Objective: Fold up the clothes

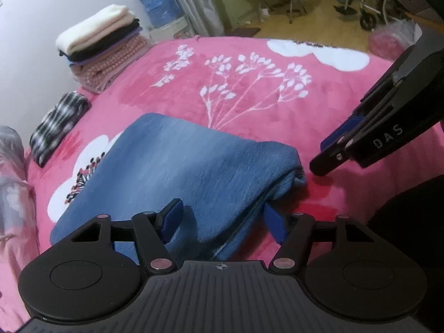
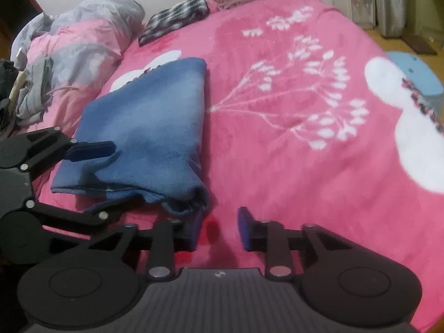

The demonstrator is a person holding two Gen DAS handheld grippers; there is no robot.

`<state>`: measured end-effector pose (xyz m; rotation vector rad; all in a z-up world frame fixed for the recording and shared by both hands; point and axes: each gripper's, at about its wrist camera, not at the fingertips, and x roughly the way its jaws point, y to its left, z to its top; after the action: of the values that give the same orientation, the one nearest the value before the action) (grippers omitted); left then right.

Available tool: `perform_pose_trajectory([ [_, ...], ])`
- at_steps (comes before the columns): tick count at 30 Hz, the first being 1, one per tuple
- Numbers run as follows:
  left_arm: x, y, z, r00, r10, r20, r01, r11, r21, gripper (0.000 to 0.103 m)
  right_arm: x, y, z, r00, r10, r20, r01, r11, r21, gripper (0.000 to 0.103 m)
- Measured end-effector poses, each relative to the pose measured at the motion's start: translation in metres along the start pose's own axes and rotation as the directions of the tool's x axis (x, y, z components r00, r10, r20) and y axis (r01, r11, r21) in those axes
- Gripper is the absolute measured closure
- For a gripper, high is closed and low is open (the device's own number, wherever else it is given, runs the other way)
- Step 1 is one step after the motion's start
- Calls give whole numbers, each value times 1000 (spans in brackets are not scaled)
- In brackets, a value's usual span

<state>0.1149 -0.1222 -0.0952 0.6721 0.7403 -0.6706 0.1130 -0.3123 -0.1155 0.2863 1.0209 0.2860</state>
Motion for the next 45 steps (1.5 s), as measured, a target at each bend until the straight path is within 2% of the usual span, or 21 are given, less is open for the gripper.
perform_pose_trajectory([
  [3, 2, 21, 3, 998, -60, -7, 58, 987, -150, 51, -4, -9, -1, 999, 12, 35, -14, 999, 47, 79],
  [5, 4, 35, 2, 995, -99, -3, 95, 965, -244, 54, -9, -15, -2, 996, 48, 69, -53, 996, 66, 79],
  [7, 3, 42, 0, 993, -121, 12, 119, 948, -296, 58, -12, -16, -1, 991, 105, 80, -110, 992, 55, 79],
  [8, 3, 45, -1, 991, -130, 21, 130, 940, -314, 60, -13, -14, 0, 989, 123, 82, -126, 992, 26, 79],
  [11, 3, 49, -2, 988, -151, 43, 156, 927, -342, 68, -13, 1, 1, 990, 116, 79, -107, 988, -109, 79],
  [15, 4, 56, -3, 981, -177, 74, 192, 906, -378, 78, -1, 9, 3, 986, 159, 51, -150, 977, -152, 79],
  [24, 5, 69, -11, 965, -218, 146, 261, 857, -445, 83, 5, 23, 10, 955, 292, 59, -275, 941, -198, 83],
  [26, 4, 73, -13, 960, -229, 160, 278, 842, -463, 84, 9, 30, 10, 958, 282, 53, -261, 933, -249, 84],
  [29, 4, 75, -14, 955, -239, 173, 294, 835, -466, 86, 19, 39, 13, 961, 273, 55, -246, 924, -292, 88],
  [34, 4, 76, -16, 954, -244, 173, 298, 835, -463, 90, 36, 58, 14, 970, 229, 78, -180, 900, -397, 92],
  [37, 4, 77, -17, 955, -245, 165, 294, 839, -457, 89, 37, 66, 9, 977, 193, 90, -134, 885, -447, 92],
  [41, 3, 81, -17, 956, -242, 168, 293, 842, -453, 88, 20, 61, 8, 977, 196, 85, -143, 896, -420, 91],
  [45, 2, 88, -20, 950, -256, 176, 310, 827, -470, 87, -4, 47, 6, 976, 188, 111, -133, 916, -379, 90],
])
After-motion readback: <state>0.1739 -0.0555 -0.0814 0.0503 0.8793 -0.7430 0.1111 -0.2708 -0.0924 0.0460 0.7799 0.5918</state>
